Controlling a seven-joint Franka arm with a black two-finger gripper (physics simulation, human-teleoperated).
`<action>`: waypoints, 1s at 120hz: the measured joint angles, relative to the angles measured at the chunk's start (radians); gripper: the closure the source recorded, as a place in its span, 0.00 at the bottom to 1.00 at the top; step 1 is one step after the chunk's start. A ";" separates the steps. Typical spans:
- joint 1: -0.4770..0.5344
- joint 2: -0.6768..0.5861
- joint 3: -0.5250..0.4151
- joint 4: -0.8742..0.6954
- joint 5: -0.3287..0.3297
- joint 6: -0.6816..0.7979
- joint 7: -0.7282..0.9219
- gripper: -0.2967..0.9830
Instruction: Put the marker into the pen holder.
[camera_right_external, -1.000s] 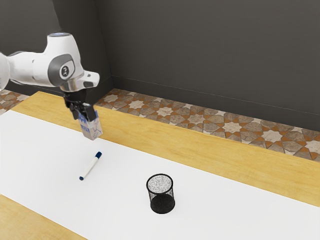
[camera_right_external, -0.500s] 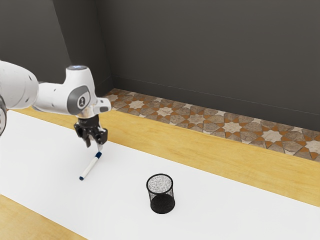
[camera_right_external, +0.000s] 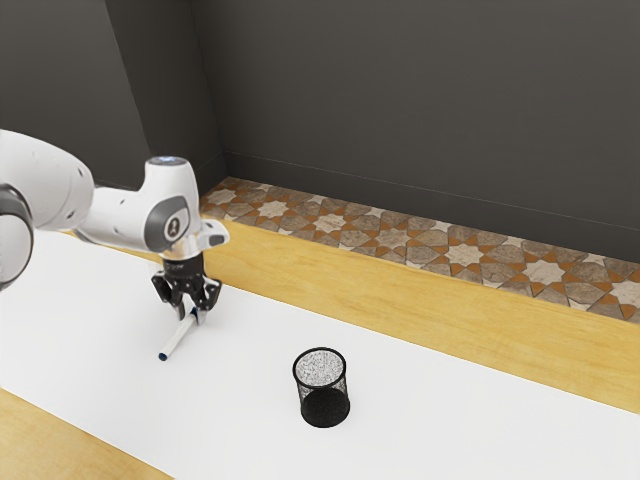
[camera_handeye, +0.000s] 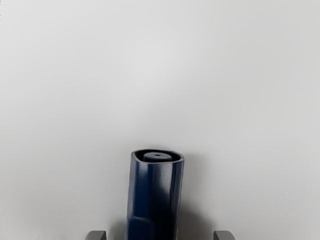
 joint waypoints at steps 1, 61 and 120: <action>0.000 0.000 0.000 0.000 0.000 0.000 -0.002 0.59; -0.025 -0.069 -0.003 -0.008 0.017 -0.001 -0.110 0.83; -0.332 -0.458 -0.113 -0.152 0.035 0.074 -0.148 0.85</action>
